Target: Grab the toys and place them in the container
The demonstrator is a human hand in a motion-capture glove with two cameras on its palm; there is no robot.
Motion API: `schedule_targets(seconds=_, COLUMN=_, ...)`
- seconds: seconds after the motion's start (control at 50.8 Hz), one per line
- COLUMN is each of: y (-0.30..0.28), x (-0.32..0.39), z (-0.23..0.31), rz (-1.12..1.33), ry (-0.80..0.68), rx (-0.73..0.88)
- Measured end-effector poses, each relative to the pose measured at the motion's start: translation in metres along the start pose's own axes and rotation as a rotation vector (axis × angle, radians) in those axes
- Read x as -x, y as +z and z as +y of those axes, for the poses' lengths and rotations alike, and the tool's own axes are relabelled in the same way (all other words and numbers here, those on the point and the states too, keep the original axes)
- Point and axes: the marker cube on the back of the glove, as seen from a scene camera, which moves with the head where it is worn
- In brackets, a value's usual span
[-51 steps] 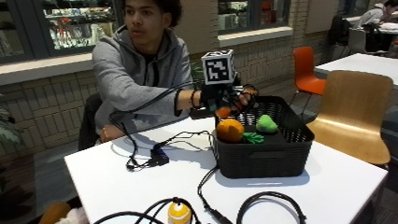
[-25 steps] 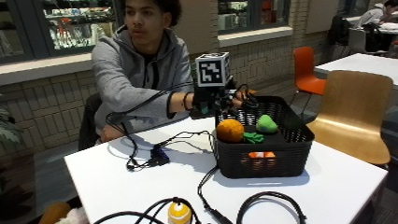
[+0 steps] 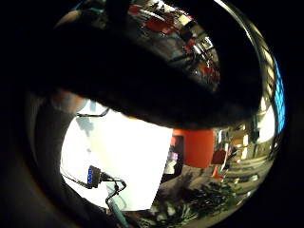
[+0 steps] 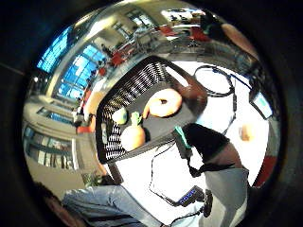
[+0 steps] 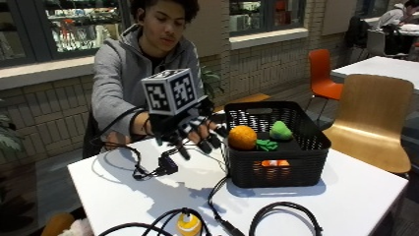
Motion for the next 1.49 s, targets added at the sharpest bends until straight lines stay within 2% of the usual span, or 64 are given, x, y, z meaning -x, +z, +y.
schedule_targets(seconds=0.295, y=0.062, x=-0.081, z=0.018, rz=-0.033, ry=0.227, rx=0.121)
schedule_targets(seconds=0.511, y=0.11, x=-0.106, z=0.027, rz=0.014, ry=0.432, rx=0.409)
schedule_targets(seconds=0.688, y=0.128, x=-0.126, z=0.021, rz=-0.021, ry=0.518, rx=0.409)
schedule_targets(seconds=1.042, y=0.14, x=-0.134, z=0.017, rz=-0.047, ry=0.525, rx=0.398)
schedule_targets(seconds=1.18, y=0.141, x=-0.129, z=0.014, rz=-0.065, ry=0.476, rx=0.322)
schedule_targets(seconds=1.495, y=0.133, x=-0.116, z=0.009, rz=0.09, ry=0.361, rx=0.2)
